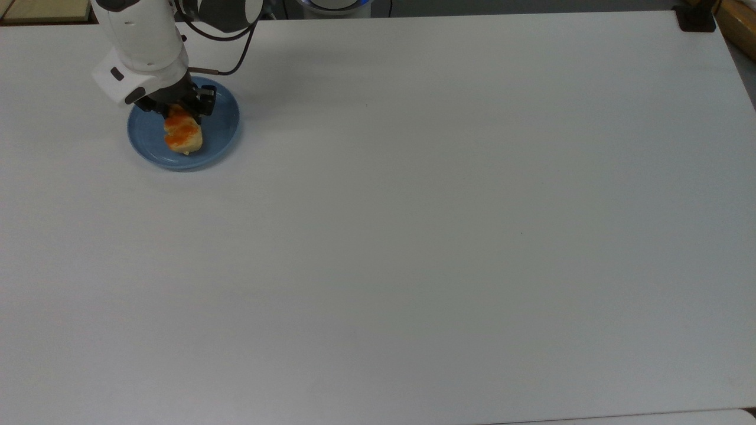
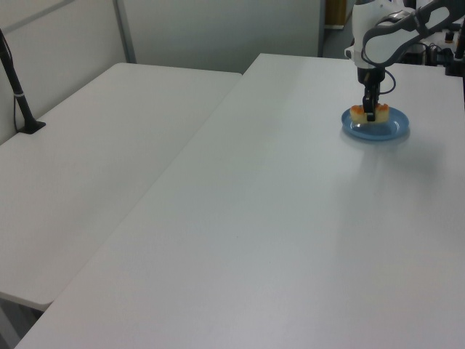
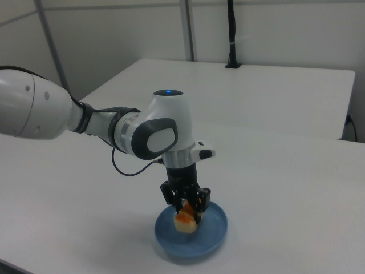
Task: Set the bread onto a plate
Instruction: 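Open the gripper to release the bread onto the plate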
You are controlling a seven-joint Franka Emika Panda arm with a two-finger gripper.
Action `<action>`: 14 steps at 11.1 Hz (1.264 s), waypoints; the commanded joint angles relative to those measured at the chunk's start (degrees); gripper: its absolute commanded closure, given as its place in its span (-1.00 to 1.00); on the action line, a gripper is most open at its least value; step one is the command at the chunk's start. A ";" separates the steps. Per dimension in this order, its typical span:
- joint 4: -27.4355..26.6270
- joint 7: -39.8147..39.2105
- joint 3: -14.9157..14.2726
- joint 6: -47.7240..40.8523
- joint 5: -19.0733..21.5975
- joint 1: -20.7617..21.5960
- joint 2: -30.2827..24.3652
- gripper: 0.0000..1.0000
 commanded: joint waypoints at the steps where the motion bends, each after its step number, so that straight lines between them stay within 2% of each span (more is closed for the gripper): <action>1: -0.96 0.94 -0.50 1.93 -1.12 0.45 -0.06 -1.00; 7: 0.09 1.11 -0.59 0.27 -0.51 0.79 -2.34 -1.00; 10: 8.49 1.20 -0.59 -10.60 4.31 1.32 -5.86 -1.00; 12: 14.91 3.91 -0.68 -15.98 4.94 3.24 -6.39 -1.00; 14: 18.44 5.86 -0.68 -18.89 4.95 5.18 -6.74 -1.00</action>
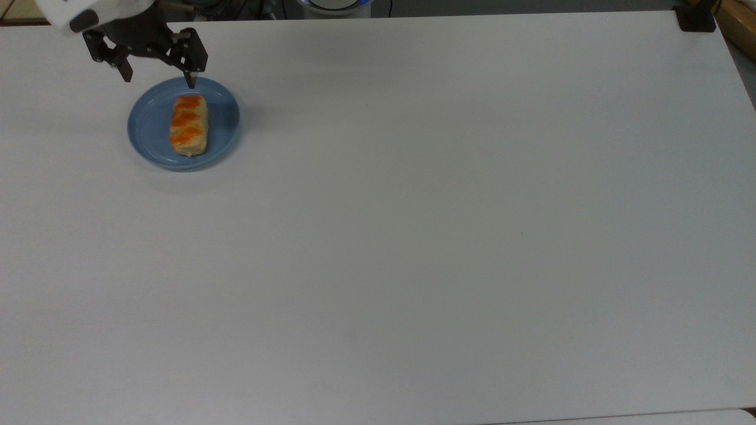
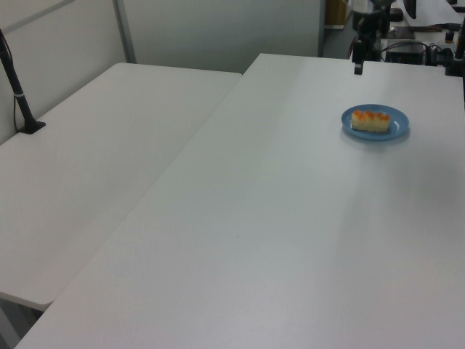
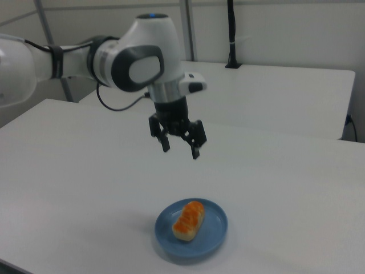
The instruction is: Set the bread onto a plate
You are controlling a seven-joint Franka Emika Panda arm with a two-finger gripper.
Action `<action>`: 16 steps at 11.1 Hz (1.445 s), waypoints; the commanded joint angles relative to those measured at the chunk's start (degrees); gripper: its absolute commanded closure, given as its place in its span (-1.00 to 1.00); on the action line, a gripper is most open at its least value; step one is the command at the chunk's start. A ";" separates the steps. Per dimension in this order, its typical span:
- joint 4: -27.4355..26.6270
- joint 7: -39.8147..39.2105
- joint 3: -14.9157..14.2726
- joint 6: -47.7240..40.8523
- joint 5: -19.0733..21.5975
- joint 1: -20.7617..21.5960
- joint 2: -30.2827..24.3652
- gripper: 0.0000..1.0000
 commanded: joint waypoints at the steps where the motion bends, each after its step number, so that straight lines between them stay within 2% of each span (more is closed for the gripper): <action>1: 4.12 3.29 -0.71 -4.55 0.73 4.64 -0.19 -1.00; 4: 4.13 7.50 -1.41 -4.47 0.55 11.22 -0.72 -1.00; 8: 4.22 11.99 -0.36 -4.47 0.64 16.33 -0.81 -1.00; 10: 4.22 13.05 0.16 -4.56 0.82 17.83 -0.81 -1.00; 14: 4.30 14.19 0.43 -4.56 1.25 18.28 -0.99 -1.00; 16: 5.35 14.81 0.43 -5.61 3.36 18.19 -1.34 -1.00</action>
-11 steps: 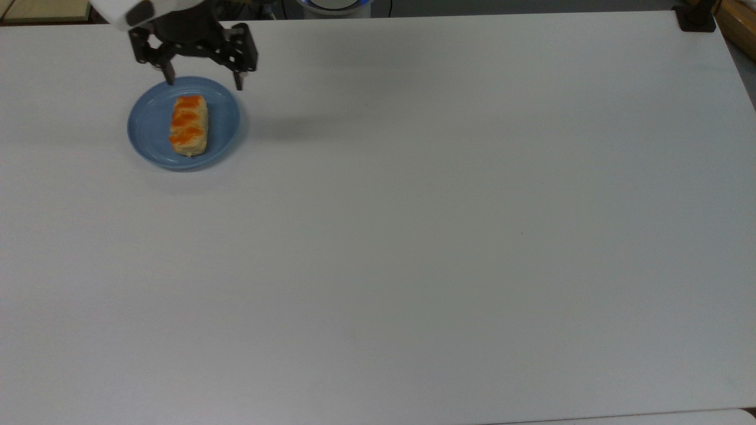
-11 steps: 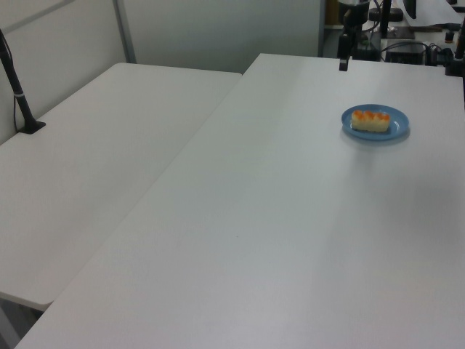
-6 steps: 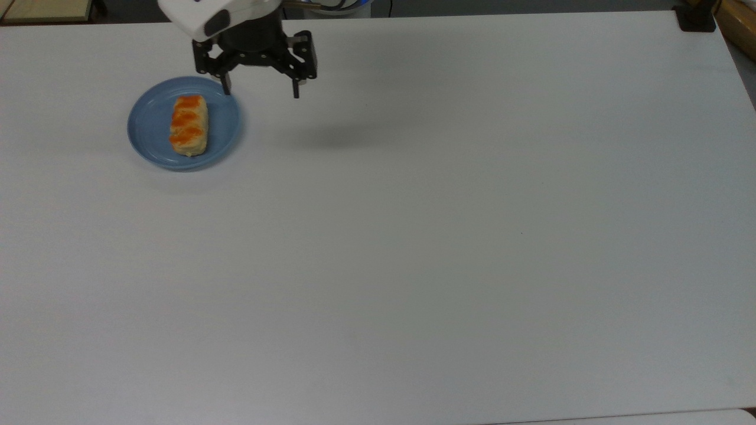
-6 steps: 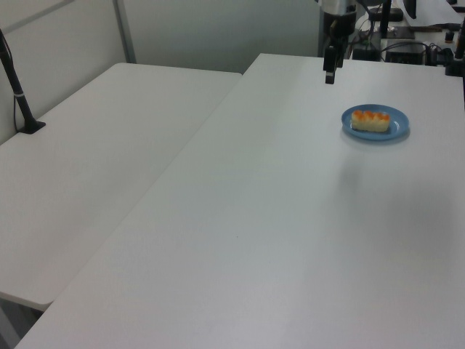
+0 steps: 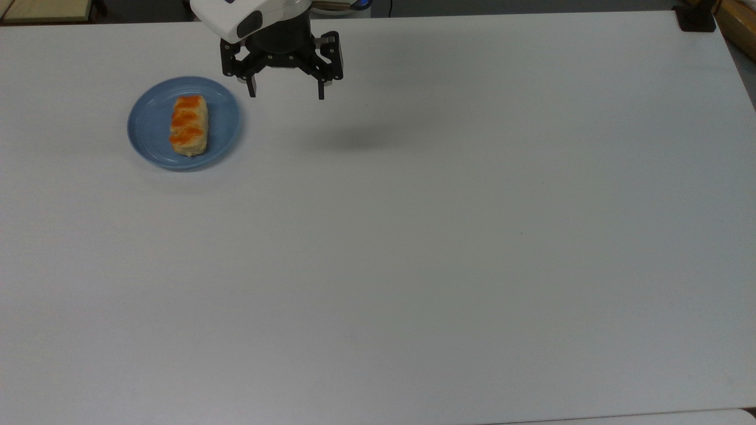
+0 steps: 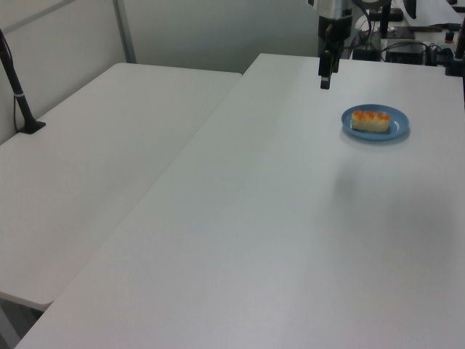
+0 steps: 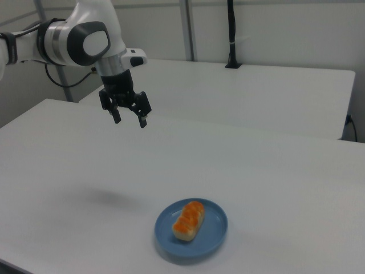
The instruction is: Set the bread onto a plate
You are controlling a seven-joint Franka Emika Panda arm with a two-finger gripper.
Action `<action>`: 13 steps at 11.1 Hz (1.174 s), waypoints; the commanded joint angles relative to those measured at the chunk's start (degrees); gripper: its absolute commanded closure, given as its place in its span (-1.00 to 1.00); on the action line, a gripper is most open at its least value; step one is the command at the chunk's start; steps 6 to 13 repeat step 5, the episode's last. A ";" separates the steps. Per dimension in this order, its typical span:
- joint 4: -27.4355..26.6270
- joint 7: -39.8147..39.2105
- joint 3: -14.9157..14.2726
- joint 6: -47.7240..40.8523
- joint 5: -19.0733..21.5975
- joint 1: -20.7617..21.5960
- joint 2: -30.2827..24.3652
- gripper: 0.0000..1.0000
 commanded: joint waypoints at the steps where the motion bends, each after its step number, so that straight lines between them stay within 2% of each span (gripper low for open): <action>1: 1.60 1.49 -0.21 -2.95 2.32 0.46 -1.19 -1.00; 4: 1.69 4.90 -0.12 -2.87 2.41 0.55 -1.11 -1.00; 13: 1.69 5.00 0.14 -2.87 2.41 0.46 -1.11 -1.00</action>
